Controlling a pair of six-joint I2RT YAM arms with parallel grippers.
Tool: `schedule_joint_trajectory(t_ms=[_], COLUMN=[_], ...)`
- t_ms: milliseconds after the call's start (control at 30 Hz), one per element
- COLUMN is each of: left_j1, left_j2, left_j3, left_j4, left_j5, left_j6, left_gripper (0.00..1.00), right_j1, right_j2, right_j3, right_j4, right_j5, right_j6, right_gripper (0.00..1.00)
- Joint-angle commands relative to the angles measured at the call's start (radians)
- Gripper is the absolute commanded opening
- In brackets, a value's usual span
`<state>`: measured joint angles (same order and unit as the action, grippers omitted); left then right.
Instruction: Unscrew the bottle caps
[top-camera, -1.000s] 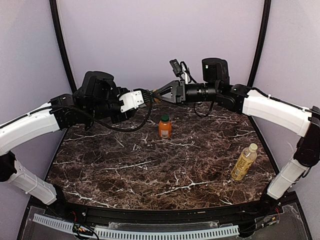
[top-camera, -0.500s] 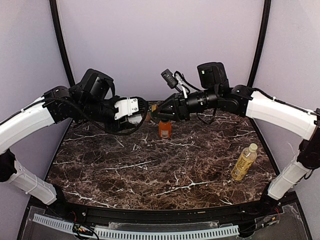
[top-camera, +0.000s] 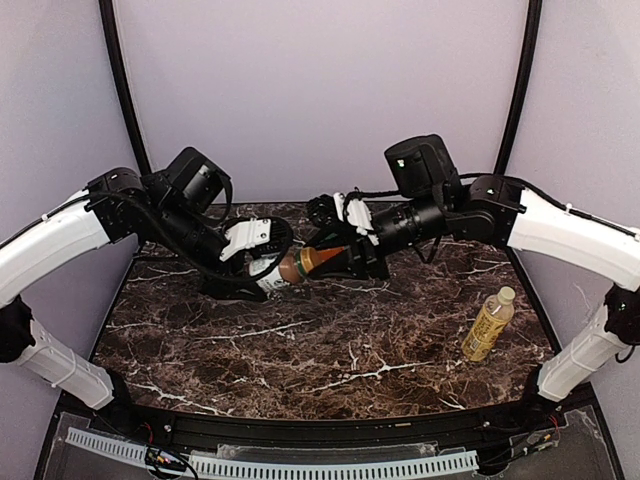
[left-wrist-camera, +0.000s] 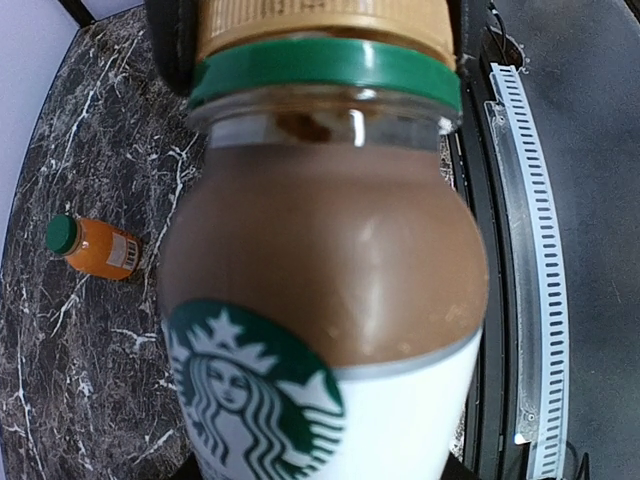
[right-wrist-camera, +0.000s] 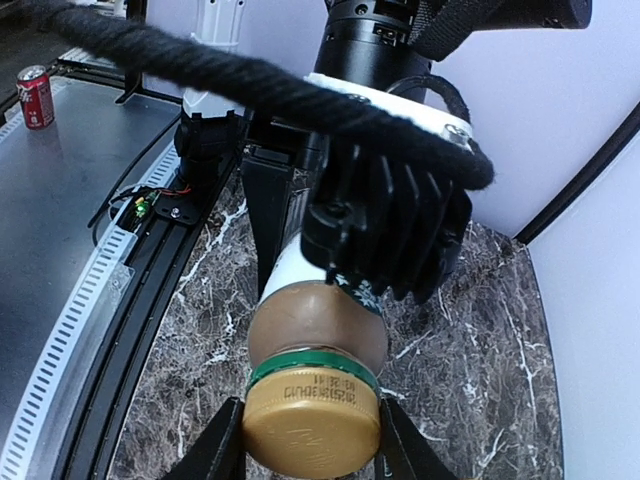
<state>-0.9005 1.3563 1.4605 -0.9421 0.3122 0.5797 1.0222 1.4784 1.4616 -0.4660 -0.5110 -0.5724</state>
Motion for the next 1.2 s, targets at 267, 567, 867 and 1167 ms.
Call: schedule_joint_trajectory(t_ms=[267, 567, 867, 1167], left_j1=[-0.019, -0.021, -0.027, -0.029], left_j2=[-0.037, -0.054, -0.064, -0.064], left_j3=[-0.02, -0.102, -0.133, -0.134], left_j4=[0.275, 0.49, 0.515, 0.519], left_j5=[-0.257, -0.551, -0.578, -0.573], left_j6=[-0.036, 0.056, 0.084, 0.099], left_gripper=[0.36, 0.36, 0.36, 0.36], right_j1=[-0.039, -0.154, -0.161, -0.173], right_j2=[-0.072, -0.05, 0.032, 0.057], right_j3=[-0.02, -0.08, -0.006, -0.014], right_j4=[0.275, 0.373, 0.369, 0.396], right_j5=[0.099, 0.131, 0.073, 0.033], right_j6=[0.408, 1.1, 1.143, 1.155], right_gripper=[0.99, 0.85, 0.68, 0.41])
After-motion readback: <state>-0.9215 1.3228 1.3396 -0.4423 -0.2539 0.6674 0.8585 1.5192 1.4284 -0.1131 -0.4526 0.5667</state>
